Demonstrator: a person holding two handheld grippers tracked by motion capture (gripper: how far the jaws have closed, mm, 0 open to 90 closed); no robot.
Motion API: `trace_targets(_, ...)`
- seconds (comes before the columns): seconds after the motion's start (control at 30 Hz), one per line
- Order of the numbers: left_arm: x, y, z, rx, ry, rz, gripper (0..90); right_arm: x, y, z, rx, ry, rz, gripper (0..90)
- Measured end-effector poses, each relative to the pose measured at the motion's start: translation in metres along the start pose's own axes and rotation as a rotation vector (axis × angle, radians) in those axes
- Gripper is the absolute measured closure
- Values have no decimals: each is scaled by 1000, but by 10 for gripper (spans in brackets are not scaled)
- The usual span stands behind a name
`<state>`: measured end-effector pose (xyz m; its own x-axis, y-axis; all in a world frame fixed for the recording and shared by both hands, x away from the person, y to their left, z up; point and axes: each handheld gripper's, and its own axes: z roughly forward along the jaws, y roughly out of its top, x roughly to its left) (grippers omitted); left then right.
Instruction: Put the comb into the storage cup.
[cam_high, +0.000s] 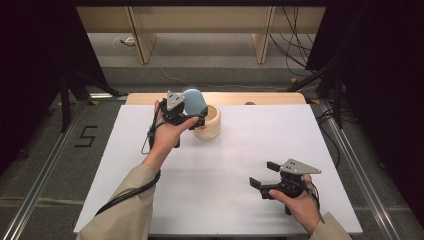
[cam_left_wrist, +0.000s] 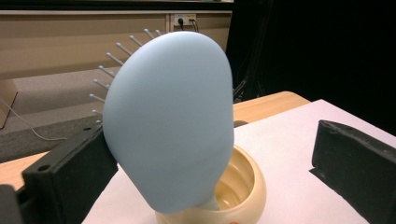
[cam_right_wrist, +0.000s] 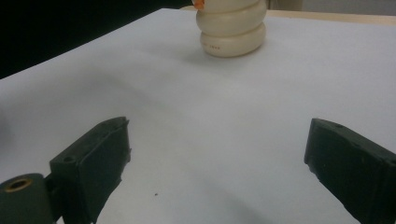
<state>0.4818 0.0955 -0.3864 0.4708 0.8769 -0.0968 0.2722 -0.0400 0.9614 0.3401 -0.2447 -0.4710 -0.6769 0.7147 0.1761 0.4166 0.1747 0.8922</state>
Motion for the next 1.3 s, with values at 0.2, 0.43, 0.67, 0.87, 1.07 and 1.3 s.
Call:
trace_targets(0.2,0,0,-6,9,4,7,0,0,0,0,1,0,0,77)
trace_targets(0.43,4,-2,-8,24,9,4,0,0,0,0,0,-1,0,78)
trace_targets(0.67,11,-6,-9,33,26,-12,0,-1,0,0,0,-3,1,78)
trace_targets(0.87,13,-9,-12,38,28,-14,0,0,0,0,-2,-2,1,77)
trace_targets(1.07,13,-12,-20,39,21,-9,0,0,0,0,-2,-3,1,77)
trace_targets(1.3,14,-16,-31,39,11,2,1,0,1,0,-3,-3,0,77)
